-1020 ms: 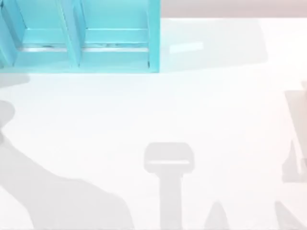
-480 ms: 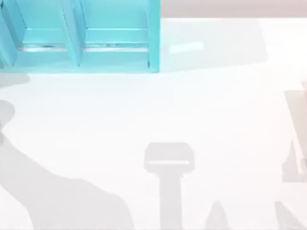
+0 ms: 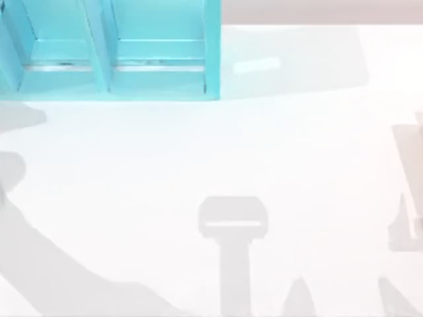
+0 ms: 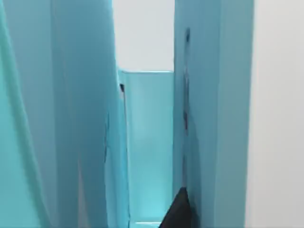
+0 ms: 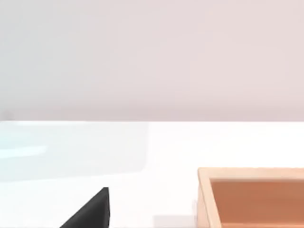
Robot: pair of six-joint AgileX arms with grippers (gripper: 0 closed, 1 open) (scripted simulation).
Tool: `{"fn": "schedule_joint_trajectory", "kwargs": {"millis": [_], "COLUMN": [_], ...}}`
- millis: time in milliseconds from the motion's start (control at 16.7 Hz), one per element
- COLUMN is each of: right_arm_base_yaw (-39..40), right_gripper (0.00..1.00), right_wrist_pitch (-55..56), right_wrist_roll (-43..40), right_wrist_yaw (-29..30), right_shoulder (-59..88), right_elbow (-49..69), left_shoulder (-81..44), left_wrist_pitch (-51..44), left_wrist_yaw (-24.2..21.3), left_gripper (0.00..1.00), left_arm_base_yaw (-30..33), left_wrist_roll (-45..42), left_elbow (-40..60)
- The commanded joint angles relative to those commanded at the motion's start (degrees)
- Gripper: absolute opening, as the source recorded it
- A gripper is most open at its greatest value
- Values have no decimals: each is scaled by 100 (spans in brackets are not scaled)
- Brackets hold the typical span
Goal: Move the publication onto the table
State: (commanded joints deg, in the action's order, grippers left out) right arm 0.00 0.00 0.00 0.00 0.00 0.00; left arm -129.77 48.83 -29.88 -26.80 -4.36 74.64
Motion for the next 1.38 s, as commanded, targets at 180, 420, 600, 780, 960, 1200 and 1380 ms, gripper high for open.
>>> {"fn": "schedule_joint_trajectory", "kwargs": {"millis": [180, 420, 600, 780, 960, 1200, 1380], "right_arm_base_yaw": [0, 0, 0, 0, 0, 0, 0], "right_gripper": [100, 100, 100, 100, 100, 100, 100], "right_wrist_pitch": [0, 0, 0, 0, 0, 0, 0], "right_wrist_roll": [0, 0, 0, 0, 0, 0, 0], "right_wrist_yaw": [0, 0, 0, 0, 0, 0, 0], "right_shoulder": [0, 0, 0, 0, 0, 0, 0], "right_elbow": [0, 0, 0, 0, 0, 0, 0], "left_shoulder": [1150, 2900, 4021, 4668, 4793, 4755, 4599], "left_wrist_pitch": [-628, -1588, -2224, -2633, -2717, -2707, -2829], "left_wrist_yaw": [-290, -761, -1093, -1313, -1360, -1348, -1019], "left_gripper": [0, 0, 0, 0, 0, 0, 0], "left_arm_base_yaw": [-327, -800, -1112, -1319, -1364, -1335, -1042], "left_wrist_roll": [-50, -126, -181, -222, -232, -239, 102], "left_elbow": [-531, -1339, -1869, -2209, -2278, -2276, -2478]}}
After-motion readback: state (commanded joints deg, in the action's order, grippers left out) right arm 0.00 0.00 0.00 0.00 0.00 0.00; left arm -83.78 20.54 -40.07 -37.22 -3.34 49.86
